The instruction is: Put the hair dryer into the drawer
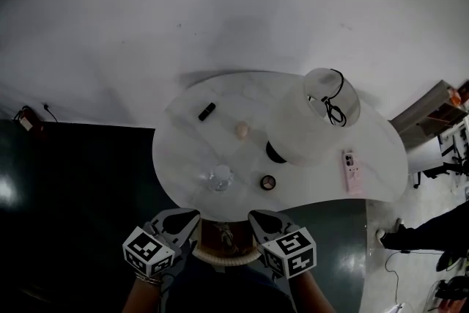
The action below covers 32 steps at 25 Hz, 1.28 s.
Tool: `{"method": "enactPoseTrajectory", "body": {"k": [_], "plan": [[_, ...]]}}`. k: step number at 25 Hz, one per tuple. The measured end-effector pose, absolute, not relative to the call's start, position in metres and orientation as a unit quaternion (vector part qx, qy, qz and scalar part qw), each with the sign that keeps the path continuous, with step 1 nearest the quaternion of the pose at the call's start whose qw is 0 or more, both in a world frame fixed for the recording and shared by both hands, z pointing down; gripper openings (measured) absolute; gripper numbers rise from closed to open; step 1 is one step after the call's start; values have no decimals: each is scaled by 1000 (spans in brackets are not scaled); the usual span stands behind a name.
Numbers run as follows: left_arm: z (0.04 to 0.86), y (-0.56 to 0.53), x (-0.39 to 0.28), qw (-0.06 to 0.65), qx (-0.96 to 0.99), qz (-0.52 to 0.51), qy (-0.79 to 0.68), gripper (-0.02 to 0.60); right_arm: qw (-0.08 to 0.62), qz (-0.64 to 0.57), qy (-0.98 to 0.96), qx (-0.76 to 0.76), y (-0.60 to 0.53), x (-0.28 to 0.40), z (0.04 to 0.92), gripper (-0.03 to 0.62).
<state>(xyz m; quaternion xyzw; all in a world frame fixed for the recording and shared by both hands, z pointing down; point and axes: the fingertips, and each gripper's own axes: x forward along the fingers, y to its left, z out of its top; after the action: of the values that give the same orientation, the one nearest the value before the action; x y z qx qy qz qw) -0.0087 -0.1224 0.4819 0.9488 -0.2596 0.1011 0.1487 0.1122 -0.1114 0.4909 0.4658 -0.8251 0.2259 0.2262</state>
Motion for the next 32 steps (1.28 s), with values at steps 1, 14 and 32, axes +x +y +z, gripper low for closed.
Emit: {"method": "enactPoseTrajectory", "body": {"k": [1,14,32], "plan": [[478,-125,-9,146,949,98,-262,8,223,223,-826,468,-114,114,487,18],[437,-150,-12,110,953,72,-273,8,177,173,-832,497,-135,132,424,18],[365,-173,-38,52,952,33,-301,8,88,86,-835,537,-147,151,329,18]]}}
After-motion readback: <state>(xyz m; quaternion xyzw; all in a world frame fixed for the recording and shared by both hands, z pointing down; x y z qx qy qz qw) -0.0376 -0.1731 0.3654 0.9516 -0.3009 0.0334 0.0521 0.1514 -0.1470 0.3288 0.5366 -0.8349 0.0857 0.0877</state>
